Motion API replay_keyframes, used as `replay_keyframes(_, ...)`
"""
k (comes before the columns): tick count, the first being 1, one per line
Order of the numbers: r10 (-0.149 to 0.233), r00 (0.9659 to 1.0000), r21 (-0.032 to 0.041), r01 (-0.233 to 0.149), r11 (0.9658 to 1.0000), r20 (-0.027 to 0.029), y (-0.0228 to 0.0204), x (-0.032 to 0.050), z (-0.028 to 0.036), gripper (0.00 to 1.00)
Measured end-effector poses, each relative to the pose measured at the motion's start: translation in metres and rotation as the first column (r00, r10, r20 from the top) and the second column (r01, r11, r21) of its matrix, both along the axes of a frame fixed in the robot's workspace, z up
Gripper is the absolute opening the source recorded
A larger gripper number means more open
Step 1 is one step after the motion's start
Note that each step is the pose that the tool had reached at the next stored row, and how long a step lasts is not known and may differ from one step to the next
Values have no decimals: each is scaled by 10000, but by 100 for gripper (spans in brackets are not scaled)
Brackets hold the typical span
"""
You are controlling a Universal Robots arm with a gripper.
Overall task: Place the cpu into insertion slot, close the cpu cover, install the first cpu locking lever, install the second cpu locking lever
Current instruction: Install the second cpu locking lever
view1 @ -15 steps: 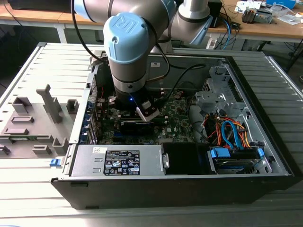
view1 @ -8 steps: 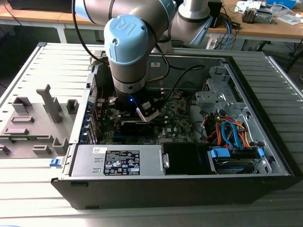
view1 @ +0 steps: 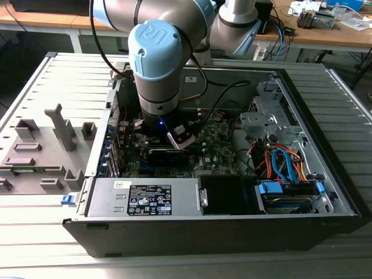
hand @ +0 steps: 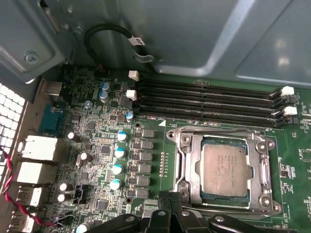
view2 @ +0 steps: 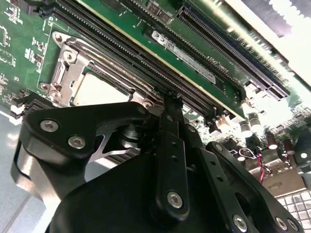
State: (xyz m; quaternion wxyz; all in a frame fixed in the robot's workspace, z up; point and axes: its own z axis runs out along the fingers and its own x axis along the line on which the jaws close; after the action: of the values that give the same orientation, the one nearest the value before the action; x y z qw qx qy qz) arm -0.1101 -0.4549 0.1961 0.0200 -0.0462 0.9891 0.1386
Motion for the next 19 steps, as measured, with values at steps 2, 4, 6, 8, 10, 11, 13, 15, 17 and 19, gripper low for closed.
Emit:
replay_keyframes(2,2,10000,-2,-2,10000,0,1,0,1,11)
replay_keyframes(4,-1,10000,-56,1,10000,4,3,-2,1,11)
replay_keyframes(6,0,10000,-133,1,9999,60,2,-9,29,11)
replay_keyframes(8,1,10000,-143,1,9999,97,2,-13,76,11)
replay_keyframes(10,3,9999,-145,-1,9999,113,2,-13,135,11)
replay_keyframes(11,2,9999,-147,0,9999,113,2,-14,169,11)
replay_keyframes(13,0,9999,-164,2,9999,115,2,-11,226,11)
replay_keyframes(15,0,9999,-240,3,9997,115,7,13,256,11)
replay_keyframes(17,3,9999,-518,3,9987,104,19,53,272,11)
replay_keyframes(19,4,10000,-720,2,9974,85,36,86,271,11)
